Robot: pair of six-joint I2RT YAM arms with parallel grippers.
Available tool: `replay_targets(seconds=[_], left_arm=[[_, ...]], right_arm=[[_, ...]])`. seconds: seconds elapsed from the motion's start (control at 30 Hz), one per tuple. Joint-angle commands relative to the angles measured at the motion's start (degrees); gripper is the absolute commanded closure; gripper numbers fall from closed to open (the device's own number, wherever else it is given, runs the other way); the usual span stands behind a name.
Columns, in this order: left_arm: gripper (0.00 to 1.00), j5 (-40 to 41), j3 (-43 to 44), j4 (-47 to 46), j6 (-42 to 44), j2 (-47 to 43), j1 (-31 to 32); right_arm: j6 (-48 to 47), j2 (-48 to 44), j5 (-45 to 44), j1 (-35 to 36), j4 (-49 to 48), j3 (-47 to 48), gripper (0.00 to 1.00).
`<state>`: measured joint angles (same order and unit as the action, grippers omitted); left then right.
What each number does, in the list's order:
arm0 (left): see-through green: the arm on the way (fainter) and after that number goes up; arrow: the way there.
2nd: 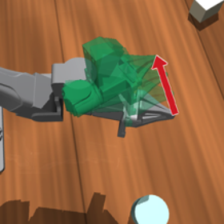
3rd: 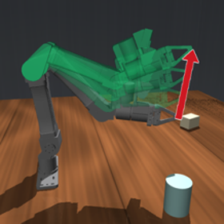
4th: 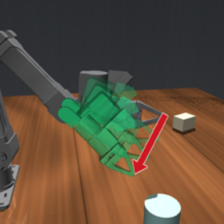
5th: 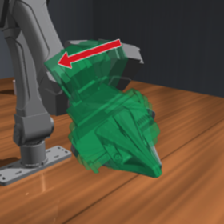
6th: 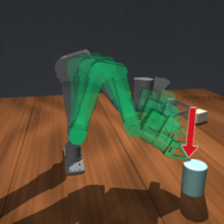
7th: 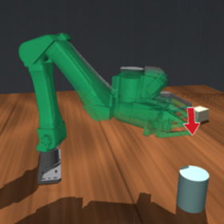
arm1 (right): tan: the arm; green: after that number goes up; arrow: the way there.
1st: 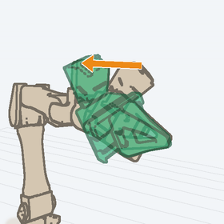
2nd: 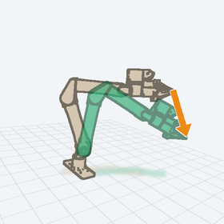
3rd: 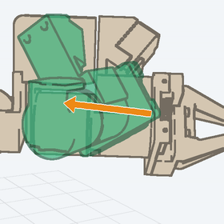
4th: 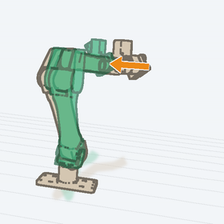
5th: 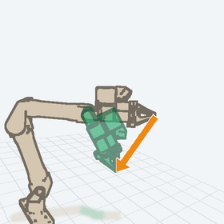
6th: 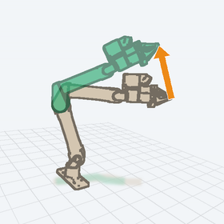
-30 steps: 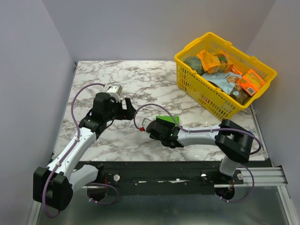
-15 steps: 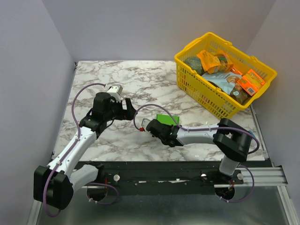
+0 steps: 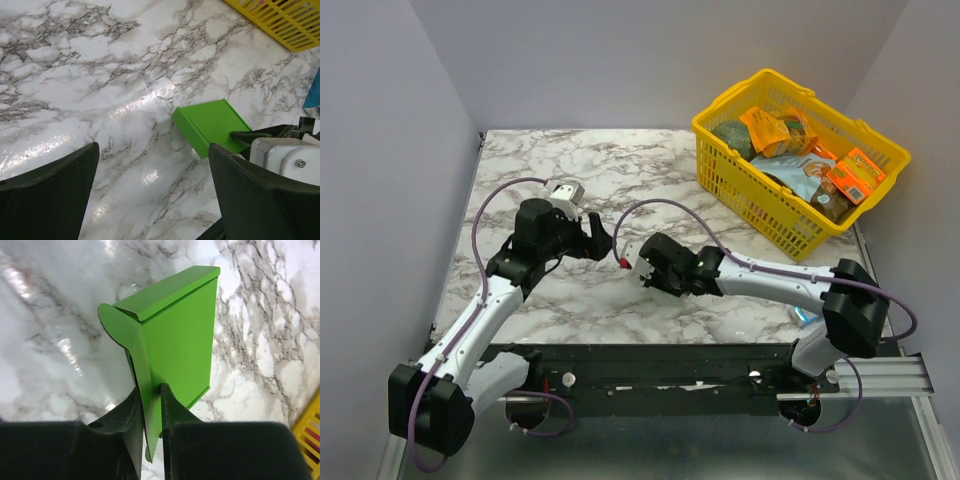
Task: Fold the paper box
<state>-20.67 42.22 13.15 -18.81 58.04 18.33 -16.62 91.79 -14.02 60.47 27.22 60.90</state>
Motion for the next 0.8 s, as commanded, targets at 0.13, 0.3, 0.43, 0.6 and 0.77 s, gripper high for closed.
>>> replay_targets(seconds=[0.13, 0.3, 0.43, 0.6, 0.77], left_arm=[[0.02, -10.86, -3.36, -5.84, 7.29, -10.49, -0.05], [0.02, -33.32, -4.77, -10.42, 8.61, -12.42, 0.39], [0.02, -35.25, -3.64, -6.14, 10.54, -12.07, 0.57], [0.02, -28.91, -2.49, -0.85, 10.72, -12.86, 0.57], [0.01, -19.11, -2.67, 3.01, 9.67, -18.30, 0.57]], right_arm=[[4.05, -8.90, 26.04, -5.97, 15.84, 6.41, 0.93], [5.11, -11.01, 41.14, -10.63, 19.00, 8.62, 0.94], [5.90, -12.86, 43.82, -13.00, 19.18, 8.00, 0.94], [6.25, -12.51, 43.46, -13.18, 17.61, 6.51, 0.94], [5.46, -13.04, 47.67, -16.50, 16.29, 5.54, 0.94]])
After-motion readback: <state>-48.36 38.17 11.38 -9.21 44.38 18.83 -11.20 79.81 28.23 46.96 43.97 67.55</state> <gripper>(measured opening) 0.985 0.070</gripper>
